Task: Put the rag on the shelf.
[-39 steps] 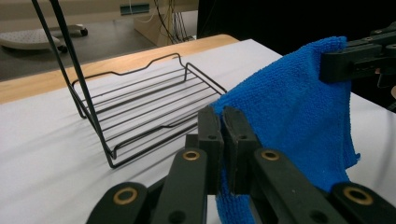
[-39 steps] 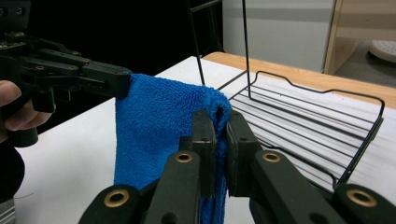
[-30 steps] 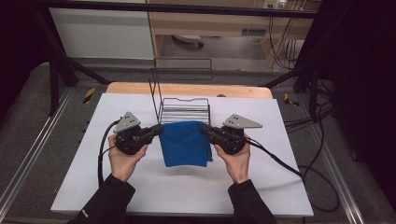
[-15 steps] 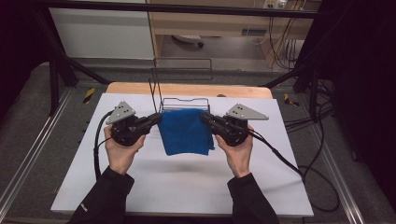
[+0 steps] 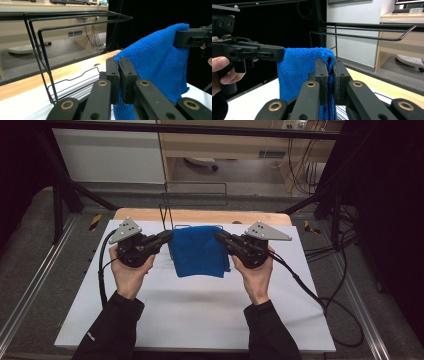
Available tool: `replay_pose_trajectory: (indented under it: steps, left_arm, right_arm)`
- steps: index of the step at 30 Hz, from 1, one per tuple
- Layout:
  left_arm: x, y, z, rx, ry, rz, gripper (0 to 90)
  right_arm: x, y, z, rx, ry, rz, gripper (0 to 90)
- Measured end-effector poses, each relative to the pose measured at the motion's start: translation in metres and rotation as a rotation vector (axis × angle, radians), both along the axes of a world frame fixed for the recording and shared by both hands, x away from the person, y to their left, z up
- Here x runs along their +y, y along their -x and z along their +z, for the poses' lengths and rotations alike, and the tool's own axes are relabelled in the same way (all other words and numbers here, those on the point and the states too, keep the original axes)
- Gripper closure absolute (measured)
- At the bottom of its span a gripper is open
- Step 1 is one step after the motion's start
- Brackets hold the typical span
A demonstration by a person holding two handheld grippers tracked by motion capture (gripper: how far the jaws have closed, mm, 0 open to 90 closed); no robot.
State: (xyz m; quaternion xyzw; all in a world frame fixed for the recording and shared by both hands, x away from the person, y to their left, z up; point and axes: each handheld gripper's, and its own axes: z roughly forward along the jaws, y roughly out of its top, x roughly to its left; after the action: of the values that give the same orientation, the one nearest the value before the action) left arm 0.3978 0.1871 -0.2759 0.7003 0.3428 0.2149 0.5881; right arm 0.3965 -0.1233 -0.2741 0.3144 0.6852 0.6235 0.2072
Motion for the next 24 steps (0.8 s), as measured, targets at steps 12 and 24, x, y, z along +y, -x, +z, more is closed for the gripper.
replay_pose_trajectory:
  steps: [12,24]
  left_arm:
    - [0.002,-0.008,0.018,-0.032,0.027,0.021,86.6]
    - [0.002,-0.017,0.039,-0.074,0.055,0.041,86.6]
  right_arm:
    - [0.004,-0.006,0.017,-0.045,-0.003,-0.018,84.7]
    - [0.008,-0.013,0.038,-0.096,-0.02,-0.041,84.7]
